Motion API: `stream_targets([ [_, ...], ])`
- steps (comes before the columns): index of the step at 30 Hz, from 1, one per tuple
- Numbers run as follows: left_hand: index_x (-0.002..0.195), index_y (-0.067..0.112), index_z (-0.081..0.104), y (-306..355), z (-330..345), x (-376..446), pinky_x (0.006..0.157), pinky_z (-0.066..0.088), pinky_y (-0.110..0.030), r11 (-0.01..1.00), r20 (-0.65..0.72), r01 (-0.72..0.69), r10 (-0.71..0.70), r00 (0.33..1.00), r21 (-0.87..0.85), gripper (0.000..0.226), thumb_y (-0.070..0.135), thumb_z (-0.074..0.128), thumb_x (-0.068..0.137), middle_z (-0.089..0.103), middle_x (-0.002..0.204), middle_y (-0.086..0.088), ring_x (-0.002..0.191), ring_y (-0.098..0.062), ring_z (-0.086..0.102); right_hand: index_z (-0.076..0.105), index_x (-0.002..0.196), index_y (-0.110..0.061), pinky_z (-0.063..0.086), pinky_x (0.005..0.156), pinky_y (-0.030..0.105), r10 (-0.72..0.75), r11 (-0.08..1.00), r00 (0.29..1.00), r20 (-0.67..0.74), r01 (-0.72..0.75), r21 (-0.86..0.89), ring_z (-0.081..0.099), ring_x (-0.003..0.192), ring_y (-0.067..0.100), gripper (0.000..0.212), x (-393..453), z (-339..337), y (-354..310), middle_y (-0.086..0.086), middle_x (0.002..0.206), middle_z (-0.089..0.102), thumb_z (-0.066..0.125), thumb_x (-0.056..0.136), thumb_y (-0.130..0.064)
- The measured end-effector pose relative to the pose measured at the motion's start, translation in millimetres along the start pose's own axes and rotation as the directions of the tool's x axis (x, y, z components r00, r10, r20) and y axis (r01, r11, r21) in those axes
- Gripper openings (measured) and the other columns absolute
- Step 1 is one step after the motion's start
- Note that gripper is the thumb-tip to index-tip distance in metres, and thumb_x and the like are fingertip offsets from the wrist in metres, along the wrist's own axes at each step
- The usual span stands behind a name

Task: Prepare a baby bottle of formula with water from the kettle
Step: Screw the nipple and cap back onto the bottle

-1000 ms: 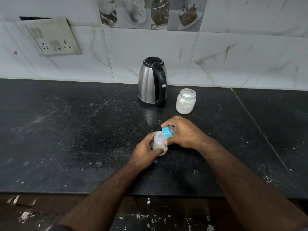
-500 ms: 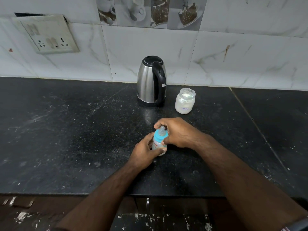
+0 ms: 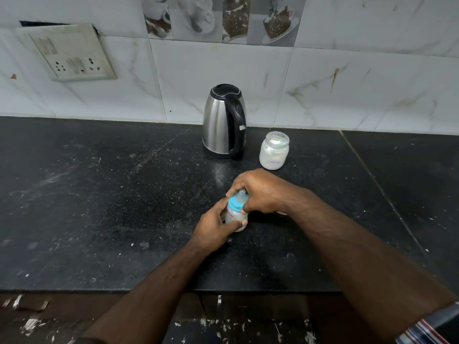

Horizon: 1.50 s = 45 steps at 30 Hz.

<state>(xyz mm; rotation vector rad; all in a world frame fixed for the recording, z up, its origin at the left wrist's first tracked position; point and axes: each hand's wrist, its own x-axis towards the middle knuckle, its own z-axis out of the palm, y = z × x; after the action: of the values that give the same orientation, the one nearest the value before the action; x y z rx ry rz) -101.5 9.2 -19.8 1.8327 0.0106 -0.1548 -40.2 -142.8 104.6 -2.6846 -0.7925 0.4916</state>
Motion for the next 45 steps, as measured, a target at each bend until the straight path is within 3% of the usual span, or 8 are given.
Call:
stream_targets([
  [6, 0.136, 0.031, 0.061, -4, 1, 0, 0.088, 0.061, -0.055, 1.000, -0.010, 0.005, -0.005, 1.000, -0.003, 0.057, 0.021, 0.084, 0.084, 0.076, 0.113, 0.006, 0.102, -0.023, 0.075, 0.076, 0.106, -0.027, 0.057, 0.078, 0.030, 0.066, 0.998, 0.995, -0.069, -0.067, -0.009, 0.067, 0.091, 0.010, 0.040, 3, 5, -1, -0.007, 0.106, 0.074, 0.089, 0.069, -0.034],
  [11, 0.133, 0.037, 0.063, -5, -1, 0, 0.089, 0.056, -0.022, 1.000, -0.013, -0.017, 0.018, 1.000, 0.024, 0.056, 0.025, 0.084, 0.083, 0.075, 0.113, 0.022, 0.104, 0.005, 0.070, 0.072, 0.089, -0.014, 0.057, 0.071, 0.038, 0.142, 0.980, 0.980, -0.139, -0.159, -0.118, 0.066, 0.080, 0.020, 0.060, 4, 9, -6, 0.001, 0.087, 0.070, 0.080, 0.066, -0.070],
  [20, 0.136, 0.027, 0.062, -10, 1, 4, 0.100, 0.058, -0.049, 1.000, -0.001, -0.017, 0.017, 1.000, -0.007, 0.059, 0.021, 0.084, 0.082, 0.075, 0.121, 0.008, 0.112, -0.012, 0.072, 0.074, 0.117, -0.030, 0.054, 0.091, 0.030, 0.001, 0.999, 1.000, -0.022, 0.000, 0.050, 0.064, 0.104, 0.007, 0.050, -1, -3, 2, -0.012, 0.118, 0.070, 0.088, 0.071, -0.018],
  [26, 0.136, 0.031, 0.062, -10, 0, 4, 0.096, 0.060, -0.037, 0.999, 0.009, -0.030, 0.030, 1.000, 0.011, 0.059, 0.028, 0.085, 0.082, 0.075, 0.118, 0.013, 0.110, -0.006, 0.071, 0.074, 0.111, -0.031, 0.056, 0.084, 0.030, 0.032, 0.999, 0.999, 0.012, -0.032, 0.014, 0.066, 0.099, 0.008, 0.045, 2, -2, 3, -0.013, 0.109, 0.071, 0.091, 0.070, -0.024],
  [32, 0.133, 0.039, 0.063, -5, 0, -1, 0.079, 0.050, -0.005, 0.998, -0.024, -0.042, 0.043, 0.999, 0.037, 0.057, 0.031, 0.083, 0.080, 0.073, 0.112, 0.027, 0.104, 0.009, 0.068, 0.064, 0.085, -0.020, 0.045, 0.061, 0.033, 0.153, 0.968, 0.981, -0.120, -0.173, -0.183, 0.063, 0.081, 0.021, 0.063, 2, 14, 3, 0.000, 0.088, 0.064, 0.071, 0.067, -0.080],
  [36, 0.137, 0.031, 0.062, -7, 0, 2, 0.093, 0.053, -0.018, 0.999, -0.015, -0.037, 0.037, 0.999, 0.013, 0.061, 0.030, 0.086, 0.081, 0.073, 0.119, 0.020, 0.110, 0.004, 0.069, 0.054, 0.145, -0.027, 0.045, 0.096, 0.026, 0.023, 1.000, 0.997, 0.074, -0.023, -0.009, 0.057, 0.123, 0.013, 0.081, -5, -5, 7, -0.008, 0.141, 0.057, 0.088, 0.071, -0.035],
  [41, 0.137, 0.031, 0.061, -8, 0, 2, 0.097, 0.053, -0.024, 1.000, -0.006, -0.027, 0.027, 1.000, -0.013, 0.061, 0.026, 0.085, 0.082, 0.074, 0.119, 0.020, 0.111, 0.002, 0.069, 0.068, 0.096, -0.022, 0.051, 0.068, 0.031, 0.122, 0.993, 0.985, -0.119, -0.121, 0.014, 0.065, 0.082, 0.015, 0.047, -6, 12, 4, -0.007, 0.090, 0.070, 0.090, 0.065, -0.049],
  [45, 0.140, 0.029, 0.060, -5, 0, 1, 0.102, 0.054, -0.029, 0.999, -0.014, -0.043, 0.043, 0.999, 0.012, 0.063, 0.026, 0.086, 0.083, 0.073, 0.123, 0.016, 0.113, 0.002, 0.068, 0.059, 0.116, -0.025, 0.053, 0.084, 0.034, 0.121, 0.990, 0.990, -0.077, -0.114, 0.086, 0.063, 0.100, 0.014, 0.063, -10, 9, 13, -0.007, 0.112, 0.066, 0.091, 0.066, -0.043],
])
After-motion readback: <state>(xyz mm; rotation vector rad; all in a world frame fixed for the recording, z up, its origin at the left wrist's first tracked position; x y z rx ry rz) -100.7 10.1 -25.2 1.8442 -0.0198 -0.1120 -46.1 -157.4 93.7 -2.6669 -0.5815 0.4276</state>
